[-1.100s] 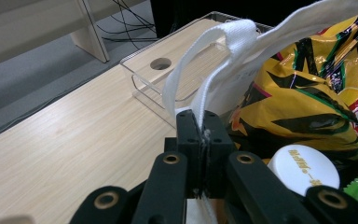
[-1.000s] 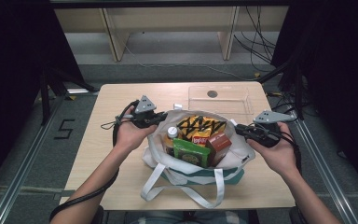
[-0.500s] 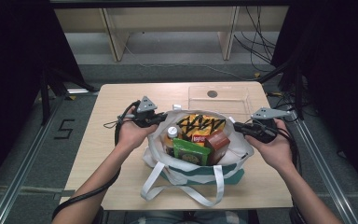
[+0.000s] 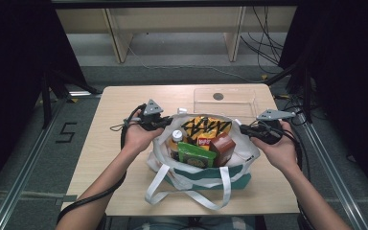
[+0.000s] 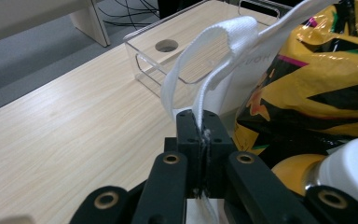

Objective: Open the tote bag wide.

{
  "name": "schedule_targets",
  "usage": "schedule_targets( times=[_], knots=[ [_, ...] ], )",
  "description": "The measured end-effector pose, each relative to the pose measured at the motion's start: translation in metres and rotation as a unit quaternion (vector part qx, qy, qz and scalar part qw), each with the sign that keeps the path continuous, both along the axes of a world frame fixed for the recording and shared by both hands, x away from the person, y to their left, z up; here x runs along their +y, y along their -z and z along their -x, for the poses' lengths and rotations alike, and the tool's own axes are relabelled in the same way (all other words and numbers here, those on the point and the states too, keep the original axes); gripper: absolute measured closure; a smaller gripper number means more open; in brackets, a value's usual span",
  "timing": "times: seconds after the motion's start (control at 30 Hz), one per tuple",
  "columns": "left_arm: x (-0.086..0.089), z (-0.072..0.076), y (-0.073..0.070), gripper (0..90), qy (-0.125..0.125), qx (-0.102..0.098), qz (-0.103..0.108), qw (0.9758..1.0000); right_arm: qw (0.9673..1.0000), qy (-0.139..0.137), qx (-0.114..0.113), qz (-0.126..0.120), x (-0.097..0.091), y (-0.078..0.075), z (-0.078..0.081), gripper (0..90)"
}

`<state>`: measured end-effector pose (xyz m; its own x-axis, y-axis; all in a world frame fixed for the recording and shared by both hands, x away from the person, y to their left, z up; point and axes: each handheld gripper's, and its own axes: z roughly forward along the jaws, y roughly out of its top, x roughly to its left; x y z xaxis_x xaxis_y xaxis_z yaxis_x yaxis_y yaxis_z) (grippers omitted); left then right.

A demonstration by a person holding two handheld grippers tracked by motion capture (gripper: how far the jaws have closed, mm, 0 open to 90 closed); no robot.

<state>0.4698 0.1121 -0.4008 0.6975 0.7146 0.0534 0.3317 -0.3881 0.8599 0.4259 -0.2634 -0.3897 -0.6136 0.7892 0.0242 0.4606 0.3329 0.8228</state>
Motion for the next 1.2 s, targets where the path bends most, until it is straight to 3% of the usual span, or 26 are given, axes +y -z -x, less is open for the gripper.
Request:
schedule_targets(
  times=[0.07,0.2,0.23,0.33,0.37,0.43,0.5,0.57,0.67,0.7,0.77,0.87,0.9,0.93,0.97,1.03,1.2],
  knots=[
    [0.001,-0.001,0.002,87.6,0.003,0.000,-0.007,1.0000,0.9999,0.005,-0.009,-0.004,0.002,0.003,-0.002,87.5],
    [0.000,-0.003,0.006,87.6,-0.005,0.004,-0.002,1.0000,1.0000,0.000,-0.005,0.003,0.002,0.003,-0.005,87.5],
    [0.001,-0.004,0.006,87.5,0.000,0.006,-0.012,0.9999,1.0000,0.002,-0.007,0.002,0.002,0.005,-0.006,87.5],
    [0.001,-0.006,0.010,87.6,-0.001,0.005,-0.011,0.9999,1.0000,0.003,0.004,0.000,0.003,0.007,-0.007,87.5],
    [0.000,-0.006,0.012,87.5,-0.007,0.007,-0.002,1.0000,1.0000,0.005,0.004,0.000,0.003,0.008,-0.007,87.5],
    [0.000,-0.007,0.013,87.5,-0.006,0.008,-0.017,0.9998,1.0000,0.006,0.004,0.000,0.004,0.010,-0.008,87.5],
    [0.000,-0.008,0.016,87.5,-0.003,0.005,-0.018,0.9998,0.9999,0.007,0.009,0.000,0.004,0.011,-0.009,87.6],
    [-0.001,-0.009,0.019,87.5,-0.005,0.006,-0.017,0.9998,1.0000,0.007,-0.001,0.002,0.003,0.014,-0.011,87.6],
    [-0.001,-0.010,0.021,87.5,-0.005,0.009,-0.028,0.9995,0.9999,0.010,0.011,-0.001,0.004,0.016,-0.011,87.7],
    [-0.002,-0.010,0.023,87.5,-0.008,0.006,-0.019,0.9998,0.9999,0.010,0.013,0.000,0.004,0.017,-0.011,87.7],
    [-0.002,-0.011,0.025,87.5,-0.007,0.005,-0.025,0.9997,1.0000,0.005,0.006,0.005,0.003,0.019,-0.013,87.8],
    [-0.003,-0.012,0.029,87.5,-0.007,0.009,-0.027,0.9996,0.9998,0.008,0.020,0.002,0.004,0.023,-0.013,87.8],
    [-0.003,-0.012,0.031,87.5,-0.009,0.011,-0.025,0.9996,0.9998,0.011,0.014,0.002,0.004,0.025,-0.014,87.8],
    [-0.002,-0.012,0.031,87.5,-0.004,0.014,-0.035,0.9993,0.9999,0.008,0.009,0.004,0.003,0.026,-0.016,87.8],
    [-0.003,-0.013,0.033,87.5,-0.008,0.013,-0.025,0.9996,0.9997,0.010,0.021,0.003,0.003,0.026,-0.015,87.8],
    [-0.004,-0.013,0.036,87.5,-0.008,0.012,-0.030,0.9994,0.9998,0.007,0.015,0.009,0.002,0.029,-0.017,87.9],
    [-0.005,-0.014,0.044,87.5,-0.004,0.016,-0.040,0.9991,0.9992,0.015,0.036,0.007,0.003,0.037,-0.018,87.9]
  ],
)
